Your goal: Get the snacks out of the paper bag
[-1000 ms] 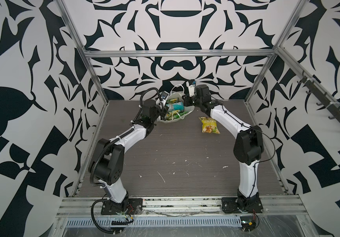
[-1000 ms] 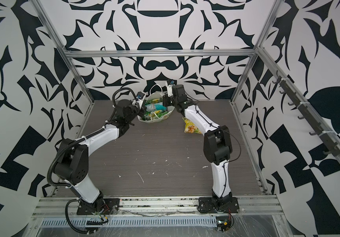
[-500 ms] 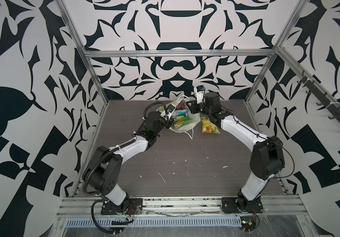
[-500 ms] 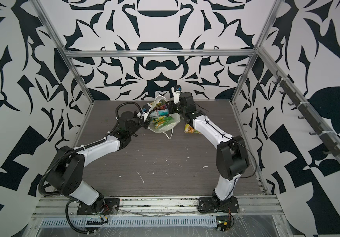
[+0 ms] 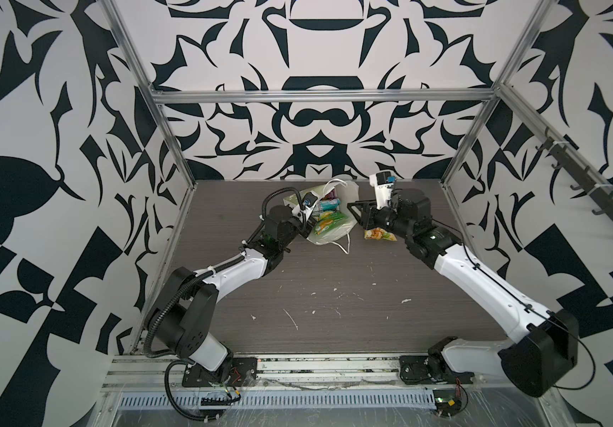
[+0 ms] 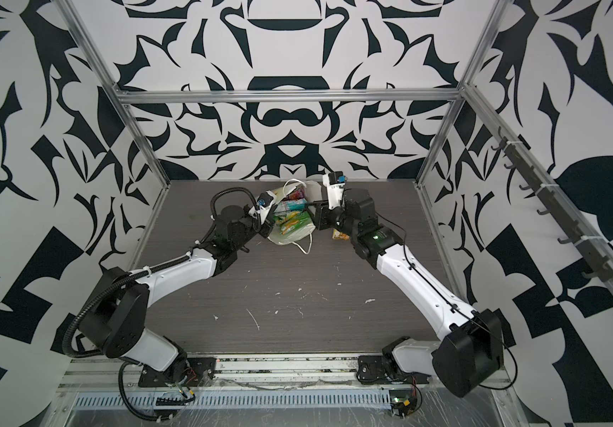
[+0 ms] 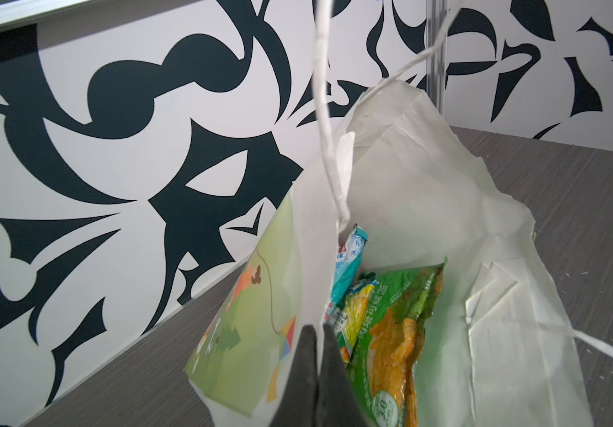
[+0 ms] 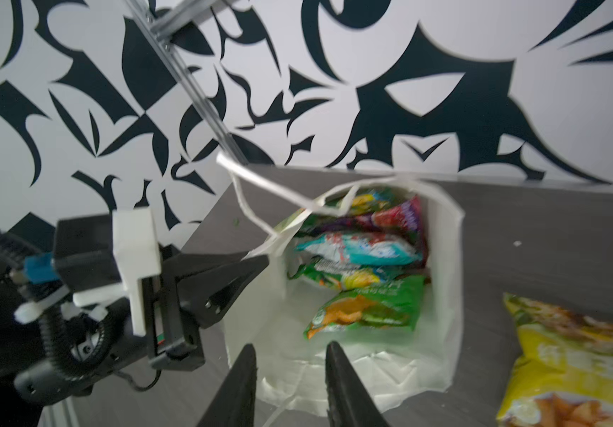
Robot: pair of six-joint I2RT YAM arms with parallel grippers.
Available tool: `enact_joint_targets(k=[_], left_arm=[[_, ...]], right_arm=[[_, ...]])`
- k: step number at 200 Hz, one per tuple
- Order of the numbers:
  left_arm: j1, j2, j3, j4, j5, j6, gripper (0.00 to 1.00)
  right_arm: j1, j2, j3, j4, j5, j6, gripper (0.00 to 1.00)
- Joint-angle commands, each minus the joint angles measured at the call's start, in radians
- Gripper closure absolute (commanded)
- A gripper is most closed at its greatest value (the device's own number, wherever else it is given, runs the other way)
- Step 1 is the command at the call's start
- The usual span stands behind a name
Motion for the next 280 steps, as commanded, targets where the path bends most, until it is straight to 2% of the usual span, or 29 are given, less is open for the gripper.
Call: enact_joint_targets(k=[1, 27, 63, 102, 183, 217, 231, 247, 280], left_arm=[[-0.01, -0.017, -0.028, 0.001, -0.007, -0.045, 1.0], [-0.026, -0.023, -0.03, -0.004, -0.009, -0.052, 1.0], [-0.04, -0.033, -0.037, -0.019, -0.022, -0.057, 1.0], [-0.056, -0.052, -0.057, -0.02, -0.051, -0.069, 1.0], [-0.083, -0.054, -0.053, -0.016, -0.044, -0.08, 1.0], [-0.092, -0.048, -0.047, -0.028, -0.05, -0.074, 1.0], [-0.093, -0.047, -0.047, -0.024, -0.051, -0.074, 1.0], [-0.094, -0.042, -0.045, -0.022, -0.053, -0.073, 1.0], [-0.097, -0.044, -0.049, -0.02, -0.074, -0.071, 1.0]], right_arm=[[0.039, 0.025, -0.045, 0.014, -0.007, 0.096, 0.67], [0.047, 0.095, -0.089, 0.152, 0.02, 0.226, 0.7], [0.054, 0.211, -0.015, 0.125, 0.094, 0.277, 0.71], [0.054, 0.274, 0.033, 0.008, 0.204, 0.341, 0.69], [0.047, 0.408, 0.096, -0.028, 0.205, 0.435, 0.59], [0.045, 0.458, 0.121, -0.004, 0.197, 0.46, 0.59], [0.042, 0.48, 0.124, 0.028, 0.196, 0.478, 0.61], [0.042, 0.501, 0.119, 0.072, 0.196, 0.501, 0.73], [0.04, 0.534, 0.142, 0.104, 0.2, 0.533, 0.88]])
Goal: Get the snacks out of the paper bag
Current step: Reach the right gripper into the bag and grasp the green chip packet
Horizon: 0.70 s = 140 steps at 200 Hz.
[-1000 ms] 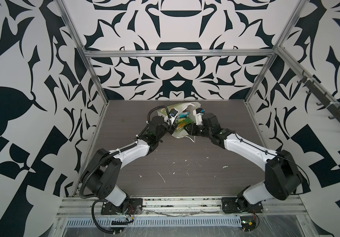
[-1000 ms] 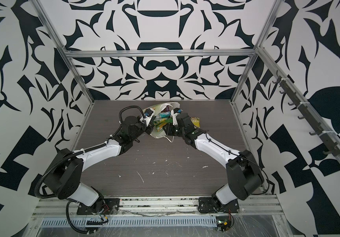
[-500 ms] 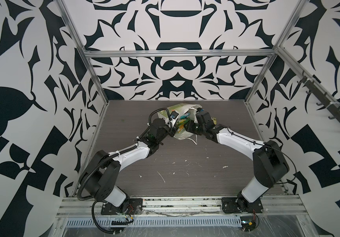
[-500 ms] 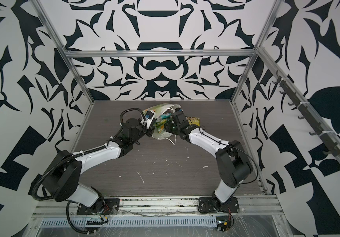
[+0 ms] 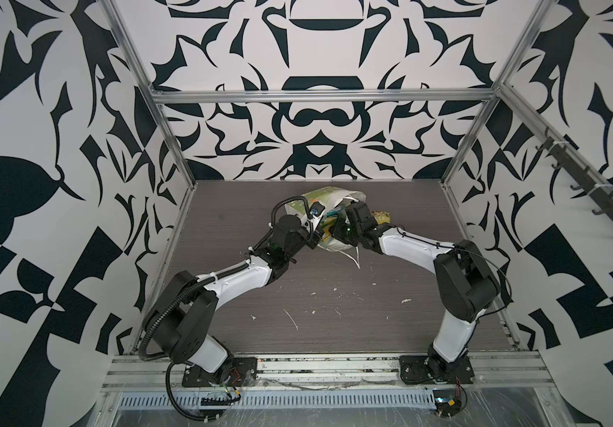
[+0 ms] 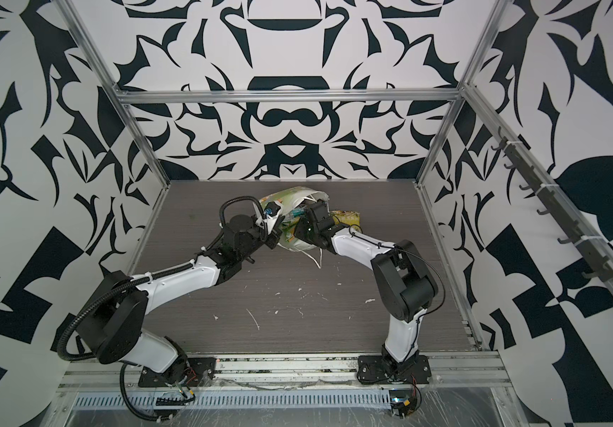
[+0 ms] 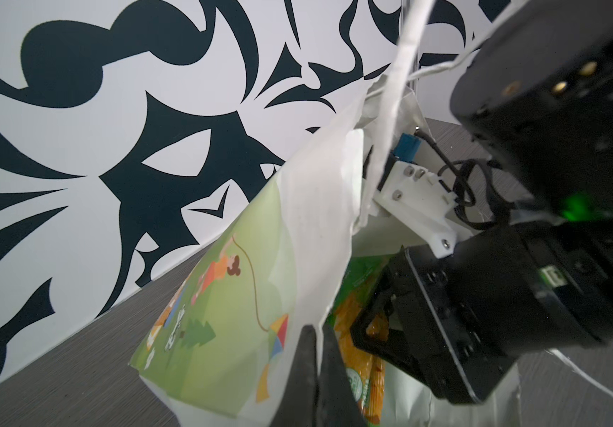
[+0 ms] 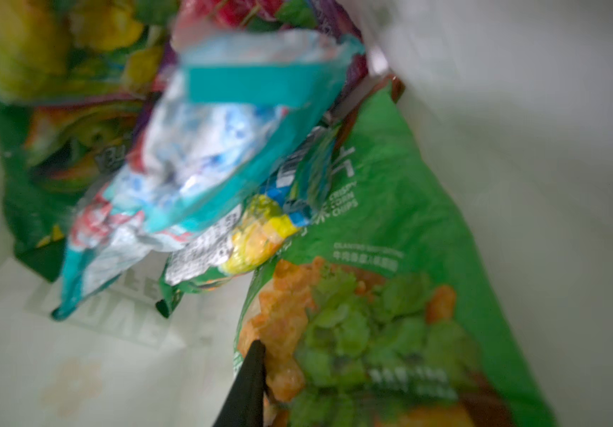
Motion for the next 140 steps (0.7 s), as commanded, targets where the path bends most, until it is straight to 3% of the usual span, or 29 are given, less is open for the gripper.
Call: enact_joint_targets(k=[1, 43, 140], left_arm=[[-0.006, -0.019, -0.001, 0.013, -0.021, -0.007, 1.0], [-0.006, -0.009, -0.007, 0.027, -0.066, -0.008, 1.0], [-0.006, 0.032, -0.011, 0.044, -0.123, 0.003, 1.0]], right_arm=[[-0.004, 0.01, 0.049, 0.074, 0.015, 0.036, 0.89], [-0.003, -0.043, 0.062, 0.06, -0.002, 0.034, 1.0], [-0.003, -0.279, -0.003, -0.059, 0.019, -0.026, 1.0]])
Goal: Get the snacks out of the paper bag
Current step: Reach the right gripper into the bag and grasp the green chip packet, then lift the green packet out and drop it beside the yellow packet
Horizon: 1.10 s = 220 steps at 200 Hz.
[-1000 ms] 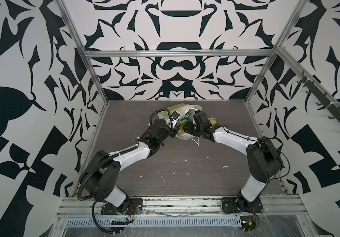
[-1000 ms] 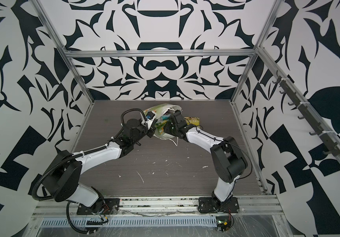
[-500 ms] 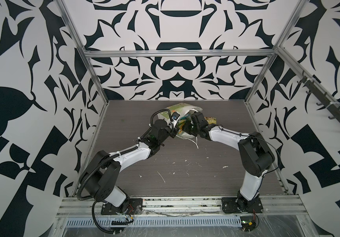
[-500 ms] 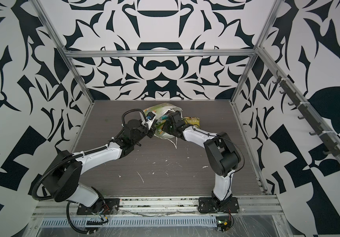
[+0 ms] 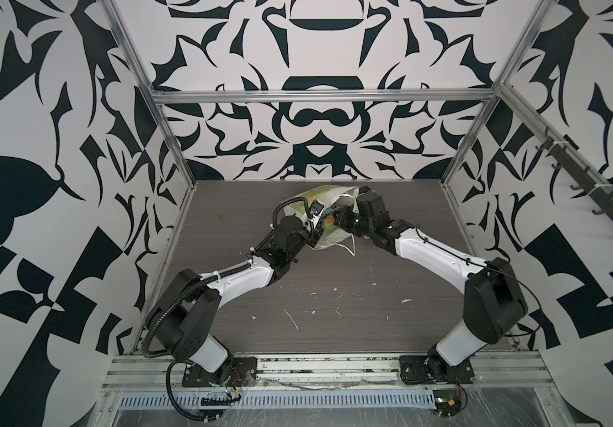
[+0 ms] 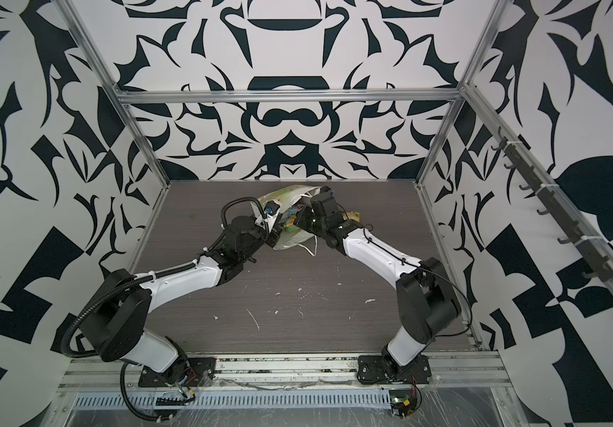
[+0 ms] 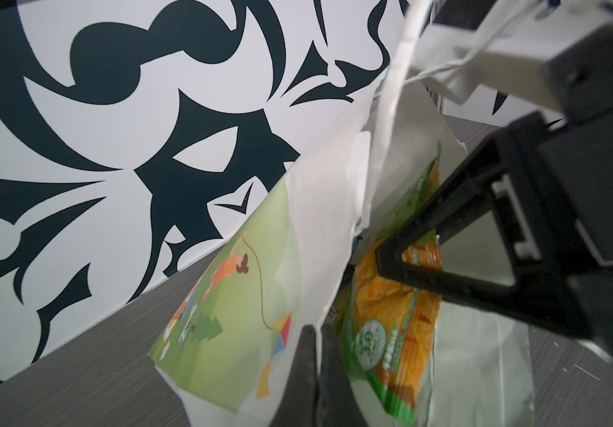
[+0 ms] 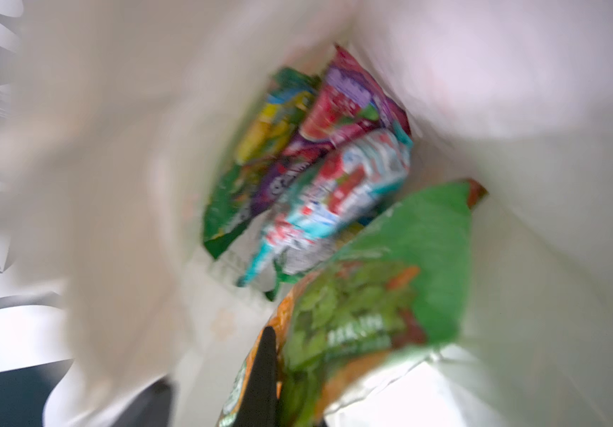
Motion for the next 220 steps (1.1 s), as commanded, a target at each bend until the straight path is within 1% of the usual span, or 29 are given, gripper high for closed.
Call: enact_joint_targets(k=[1, 27, 58, 88, 108, 132, 155, 167, 175, 186, 195, 202, 220], left_arm=[[0.0, 0.014, -0.006, 0.007, -0.024, 0.001, 1.0], [0.0, 0.012, -0.004, 0.006, -0.023, 0.004, 1.0], [0.0, 0.007, -0.001, 0.0, -0.026, 0.002, 1.0], [0.0, 0.003, -0.001, 0.002, -0.037, 0.0, 1.0], [0.0, -0.007, 0.0, 0.002, -0.043, -0.003, 1.0], [0.0, -0.013, 0.009, -0.004, -0.046, 0.0, 1.0], [0.0, -0.009, 0.016, -0.006, -0.046, 0.0, 1.0], [0.0, -0.008, 0.017, -0.005, -0.044, -0.001, 1.0], [0.0, -0.007, 0.018, -0.003, -0.045, -0.004, 1.0], [0.0, -0.012, 0.012, 0.005, -0.041, -0.006, 1.0], [0.0, -0.014, 0.006, 0.023, -0.04, -0.007, 1.0], [0.0, -0.013, 0.002, 0.03, -0.04, -0.008, 1.0], [0.0, -0.014, 0.008, 0.017, -0.042, -0.005, 1.0]], right_arm=[[-0.002, -0.057, 0.002, -0.03, 0.016, -0.041, 1.0], [-0.003, -0.094, 0.034, -0.079, -0.007, -0.082, 1.0], [-0.003, -0.179, 0.042, -0.105, -0.017, -0.136, 1.0], [-0.005, -0.258, 0.068, -0.127, -0.095, -0.206, 1.0], [-0.005, -0.336, 0.048, -0.149, -0.132, -0.279, 1.0], [-0.008, -0.442, 0.02, -0.265, -0.095, -0.362, 1.0], [-0.033, -0.551, -0.03, -0.341, -0.039, -0.365, 1.0], [-0.061, -0.599, -0.054, -0.372, -0.019, -0.357, 1.0], [-0.083, -0.628, -0.064, -0.398, 0.018, -0.349, 1.0], [-0.13, -0.666, -0.087, -0.413, 0.072, -0.334, 1.0], [-0.194, -0.687, -0.109, -0.407, 0.083, -0.317, 1.0], [-0.256, -0.692, -0.126, -0.393, 0.054, -0.305, 1.0], [-0.431, -0.659, -0.167, -0.29, -0.102, -0.264, 1.0]])
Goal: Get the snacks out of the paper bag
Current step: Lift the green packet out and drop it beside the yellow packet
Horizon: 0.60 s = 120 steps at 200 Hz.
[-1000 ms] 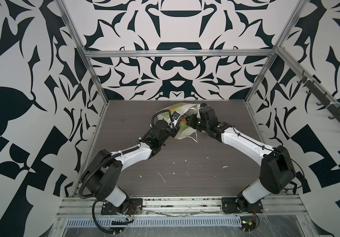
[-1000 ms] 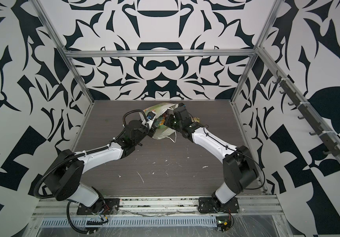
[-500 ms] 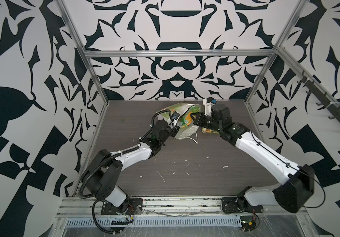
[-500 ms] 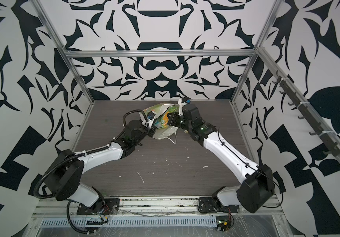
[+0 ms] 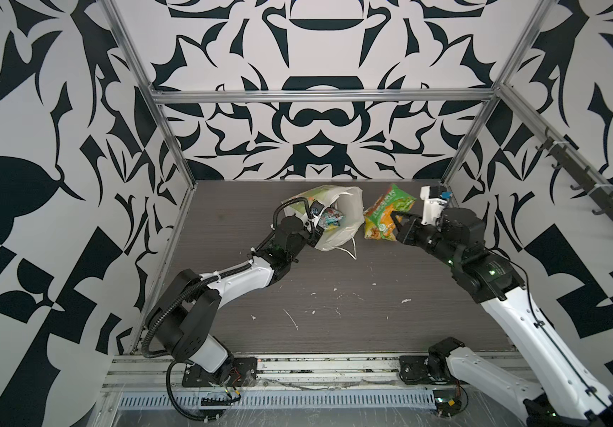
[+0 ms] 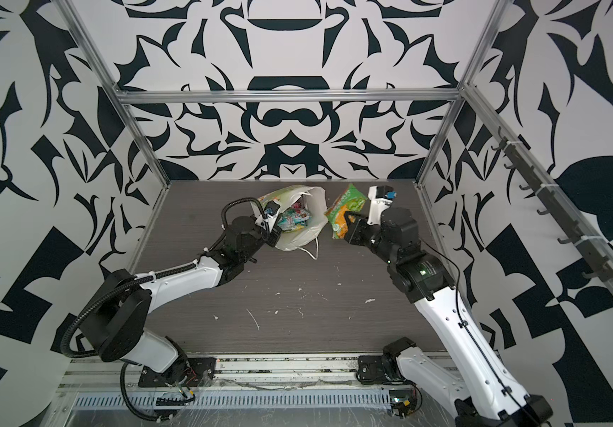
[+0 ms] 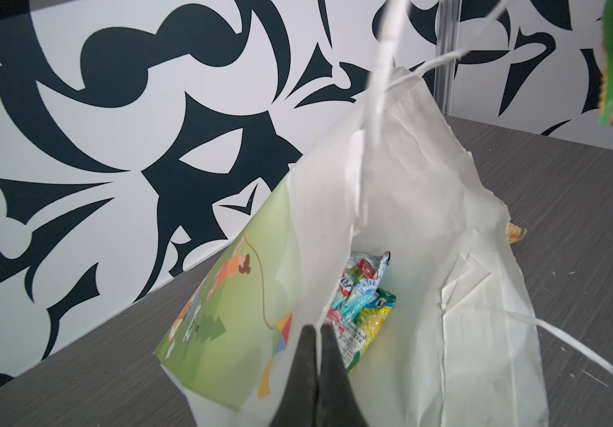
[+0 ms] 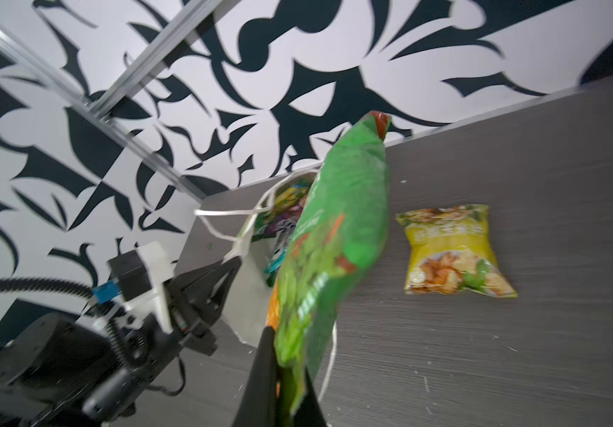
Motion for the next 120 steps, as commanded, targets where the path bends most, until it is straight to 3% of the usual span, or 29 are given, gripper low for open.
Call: enact_joint_targets(k=[1, 28, 69, 120], left_arm=[[0.001, -0.014, 0.008, 0.009, -0.022, -0.008, 1.0], [0.001, -0.016, 0.016, -0.004, -0.021, -0.005, 1.0], [0.001, -0.022, 0.026, -0.021, -0.021, 0.001, 1.0], [0.001, -0.027, 0.028, -0.029, -0.009, -0.005, 1.0]], right_arm=[[-0.183, 0.034, -0.047, 0.093, -0.094, 0.054, 1.0], [-0.322, 0.175, -0.066, 0.239, -0.205, 0.092, 1.0], [-0.436, 0.367, -0.055, 0.382, -0.207, 0.106, 1.0], [-0.48, 0.549, -0.031, 0.487, -0.206, 0.107, 1.0]])
